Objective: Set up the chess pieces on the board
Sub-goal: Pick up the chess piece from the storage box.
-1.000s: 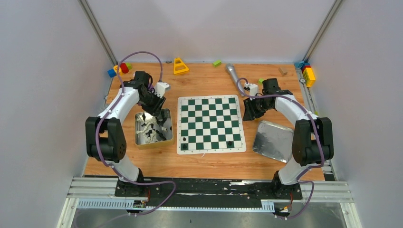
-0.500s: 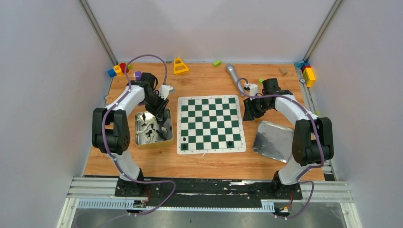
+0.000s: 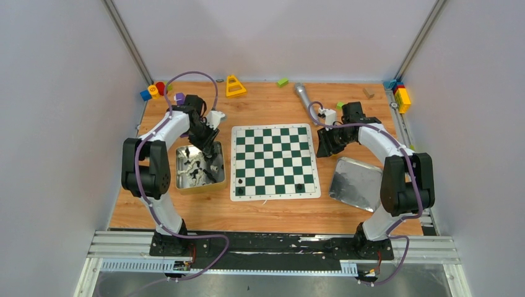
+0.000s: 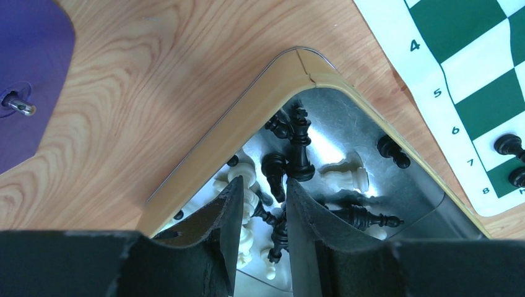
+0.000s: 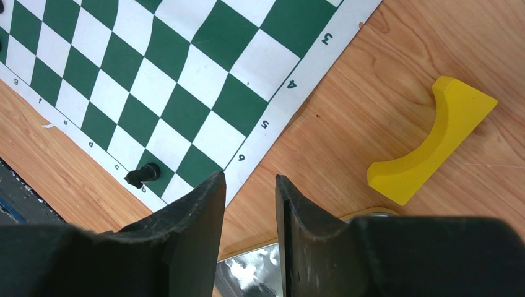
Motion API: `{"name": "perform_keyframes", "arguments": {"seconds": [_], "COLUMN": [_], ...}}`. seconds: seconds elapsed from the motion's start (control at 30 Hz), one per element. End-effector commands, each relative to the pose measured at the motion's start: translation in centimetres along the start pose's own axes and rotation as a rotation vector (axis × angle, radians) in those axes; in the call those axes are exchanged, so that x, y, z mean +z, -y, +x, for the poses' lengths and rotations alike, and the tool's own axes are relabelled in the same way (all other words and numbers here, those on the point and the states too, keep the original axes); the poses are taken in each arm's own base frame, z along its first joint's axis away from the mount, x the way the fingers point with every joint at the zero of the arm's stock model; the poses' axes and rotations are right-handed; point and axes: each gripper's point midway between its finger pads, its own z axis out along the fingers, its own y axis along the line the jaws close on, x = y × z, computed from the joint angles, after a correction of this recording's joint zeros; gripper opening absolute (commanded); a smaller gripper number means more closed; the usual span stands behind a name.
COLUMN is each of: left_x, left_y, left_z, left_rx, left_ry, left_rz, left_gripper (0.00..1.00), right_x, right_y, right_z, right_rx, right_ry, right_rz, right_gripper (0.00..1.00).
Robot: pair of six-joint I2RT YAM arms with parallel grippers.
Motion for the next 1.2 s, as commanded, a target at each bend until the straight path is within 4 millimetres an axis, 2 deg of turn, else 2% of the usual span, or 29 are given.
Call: {"name": "perform_keyframes", "arguments": {"seconds": [0.0,0.93,1.17], "left_x": [0.5,2.0,2.0], "left_y": [-0.2,0.5,0.3], "left_z": [-0.1,2.0,1.4], "left_rx": [-0.014,0.002,0.002], "left_ry": [0.002,-0.075,-0.059], "left_rz": [-0.008,0.037,0.034], "left_gripper": [0.4,0.35,0.26], "right_x": [-0.6,-0.4,-0.4], "right_y": [-0.1,0.0,0.1], "right_z": [-1.3,-1.0,-0.9], "right_rx": [-0.036,-0.033,-0.032], "right_ry": [0.045,0.032,0.029], "right_rz": [0.001,0.0,0.002], "right_gripper": [0.36,0.36,0.36]}}
